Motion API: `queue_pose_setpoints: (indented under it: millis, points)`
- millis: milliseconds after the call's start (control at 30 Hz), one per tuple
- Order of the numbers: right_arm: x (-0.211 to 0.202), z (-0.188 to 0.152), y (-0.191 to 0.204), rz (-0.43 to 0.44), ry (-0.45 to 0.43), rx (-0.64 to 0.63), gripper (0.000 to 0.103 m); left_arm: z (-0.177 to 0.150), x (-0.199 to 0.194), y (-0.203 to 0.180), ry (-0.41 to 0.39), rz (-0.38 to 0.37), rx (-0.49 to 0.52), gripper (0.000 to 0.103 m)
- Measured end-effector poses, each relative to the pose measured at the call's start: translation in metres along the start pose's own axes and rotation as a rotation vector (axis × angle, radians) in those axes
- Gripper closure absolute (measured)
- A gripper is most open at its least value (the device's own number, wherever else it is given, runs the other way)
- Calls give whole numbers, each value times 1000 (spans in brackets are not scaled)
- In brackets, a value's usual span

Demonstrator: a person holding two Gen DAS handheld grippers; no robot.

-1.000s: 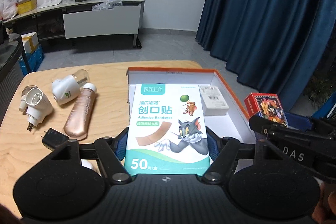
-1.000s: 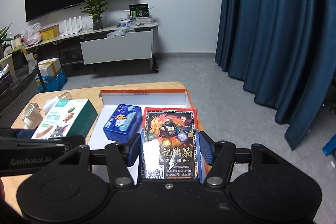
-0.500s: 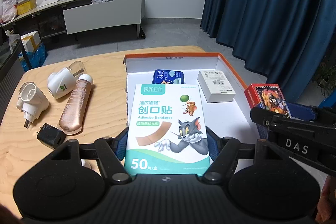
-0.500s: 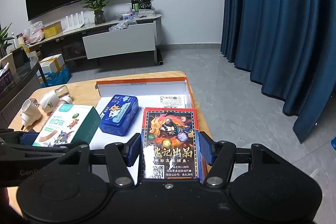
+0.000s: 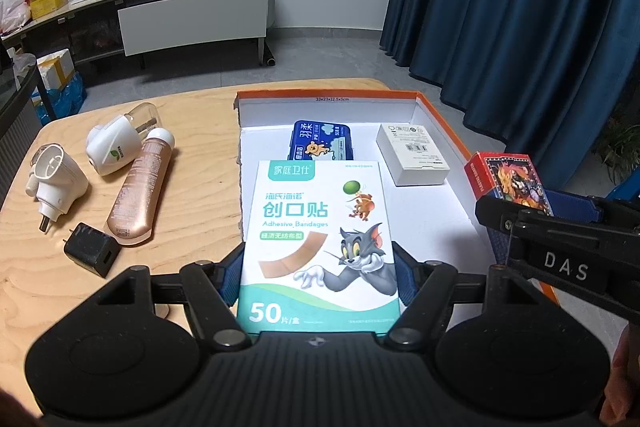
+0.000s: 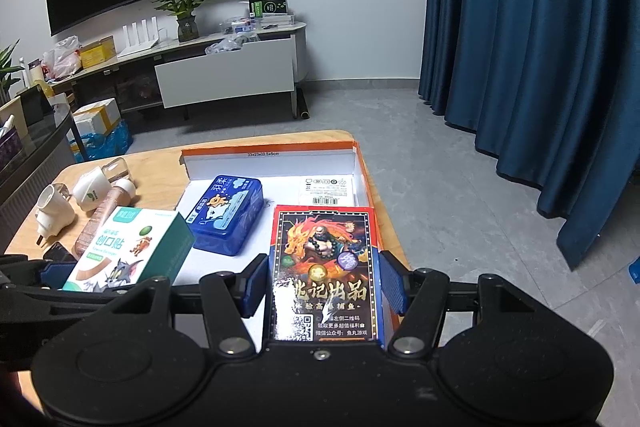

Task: Organize rigid objects
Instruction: 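Carry the bandage box and card box over the white box with both tools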

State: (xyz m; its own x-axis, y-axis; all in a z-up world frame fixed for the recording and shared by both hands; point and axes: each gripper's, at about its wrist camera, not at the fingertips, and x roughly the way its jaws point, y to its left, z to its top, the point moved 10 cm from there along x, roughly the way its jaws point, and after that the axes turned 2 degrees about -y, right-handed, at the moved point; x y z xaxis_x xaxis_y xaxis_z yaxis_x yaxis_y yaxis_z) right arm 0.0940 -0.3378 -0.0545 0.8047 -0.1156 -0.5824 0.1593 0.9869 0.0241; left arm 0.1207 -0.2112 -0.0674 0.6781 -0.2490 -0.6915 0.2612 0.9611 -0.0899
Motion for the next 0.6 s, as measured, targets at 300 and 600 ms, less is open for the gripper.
queue_pose_setpoints:
  millis: [300,600]
  points:
    - [-2,0,5,-2,3,-10,32,-1,-3,3,-3,-10,-17,31]
    - [-6,3,8,0,-7,-22,32,-1,-7,5,-14,-17,-27,31]
